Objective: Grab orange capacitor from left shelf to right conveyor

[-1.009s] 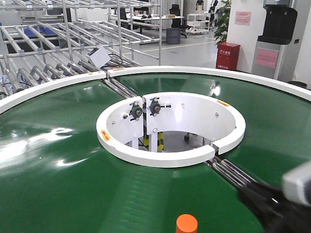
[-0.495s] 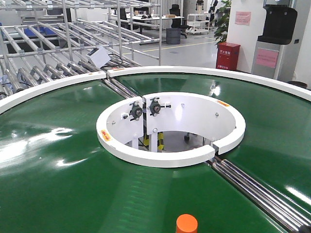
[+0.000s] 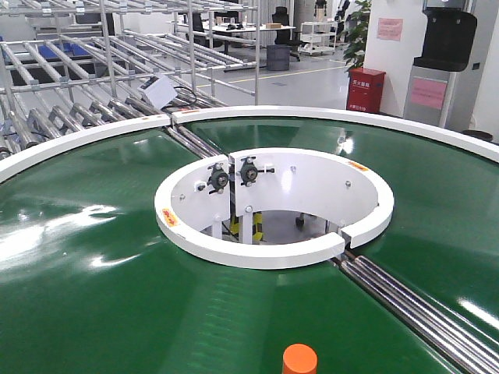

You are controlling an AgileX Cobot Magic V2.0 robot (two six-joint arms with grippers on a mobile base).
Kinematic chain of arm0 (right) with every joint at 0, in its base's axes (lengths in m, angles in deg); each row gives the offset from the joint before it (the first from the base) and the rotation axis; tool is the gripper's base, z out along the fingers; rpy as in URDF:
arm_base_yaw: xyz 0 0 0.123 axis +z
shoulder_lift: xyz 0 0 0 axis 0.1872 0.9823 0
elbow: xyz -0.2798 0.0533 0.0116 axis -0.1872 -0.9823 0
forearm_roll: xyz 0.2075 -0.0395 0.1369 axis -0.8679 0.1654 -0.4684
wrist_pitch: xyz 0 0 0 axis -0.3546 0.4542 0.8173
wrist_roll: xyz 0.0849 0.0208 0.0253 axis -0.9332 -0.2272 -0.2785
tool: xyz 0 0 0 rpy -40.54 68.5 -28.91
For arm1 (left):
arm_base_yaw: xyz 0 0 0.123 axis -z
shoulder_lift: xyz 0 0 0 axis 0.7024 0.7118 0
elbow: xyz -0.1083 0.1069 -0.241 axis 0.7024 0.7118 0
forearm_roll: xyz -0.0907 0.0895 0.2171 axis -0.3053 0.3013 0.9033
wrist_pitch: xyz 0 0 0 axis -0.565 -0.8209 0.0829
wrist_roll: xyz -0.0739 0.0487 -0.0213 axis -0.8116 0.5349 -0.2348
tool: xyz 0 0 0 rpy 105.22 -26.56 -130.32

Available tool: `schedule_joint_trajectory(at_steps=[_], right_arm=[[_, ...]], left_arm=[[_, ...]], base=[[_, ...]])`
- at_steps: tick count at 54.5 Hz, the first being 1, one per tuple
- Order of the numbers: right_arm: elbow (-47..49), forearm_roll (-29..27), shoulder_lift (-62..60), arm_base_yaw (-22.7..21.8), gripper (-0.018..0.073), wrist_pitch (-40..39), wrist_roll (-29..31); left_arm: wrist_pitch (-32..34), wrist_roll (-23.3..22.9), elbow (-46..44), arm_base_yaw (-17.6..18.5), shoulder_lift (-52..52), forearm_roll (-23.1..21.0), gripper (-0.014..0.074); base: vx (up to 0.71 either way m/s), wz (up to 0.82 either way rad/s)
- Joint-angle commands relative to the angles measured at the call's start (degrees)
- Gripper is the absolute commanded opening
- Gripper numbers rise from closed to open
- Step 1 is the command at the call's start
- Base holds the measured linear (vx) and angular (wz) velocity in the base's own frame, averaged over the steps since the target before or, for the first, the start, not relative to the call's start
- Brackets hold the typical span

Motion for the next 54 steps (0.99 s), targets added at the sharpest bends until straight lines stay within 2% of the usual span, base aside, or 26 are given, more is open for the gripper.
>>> schedule_joint_trajectory(at_steps=[1, 9, 15, 54], right_arm=[[-3.7, -5.5, -4.5, -5.0, -0.0008, -5.0, 4.6], [-12.0, -5.8, -16.4, -11.0, -0.0008, -4.9, 4.6], [-12.8, -5.8, -21.2, -13.5, -0.0008, -2.6, 4.4], [-12.8, -5.8, -21.2, -13.4, -0.0008, -1.9, 4.4]], left_arm=[[4.6, -0.3, -1.7, 0.4, -0.3, -0.3, -0.0006], [4.6, -0.3, -1.7, 0.4, -0.3, -0.3, -0.0006], [4.6, -0.3, -1.7, 0.4, -0.2, -0.3, -0.0006], [4.6, -0.3, -1.7, 0.4, -0.3, -0.3, -0.0006]], base=[[0.0, 0.0], [0.0, 0.0], [0.0, 0.0], [0.0, 0.0]])
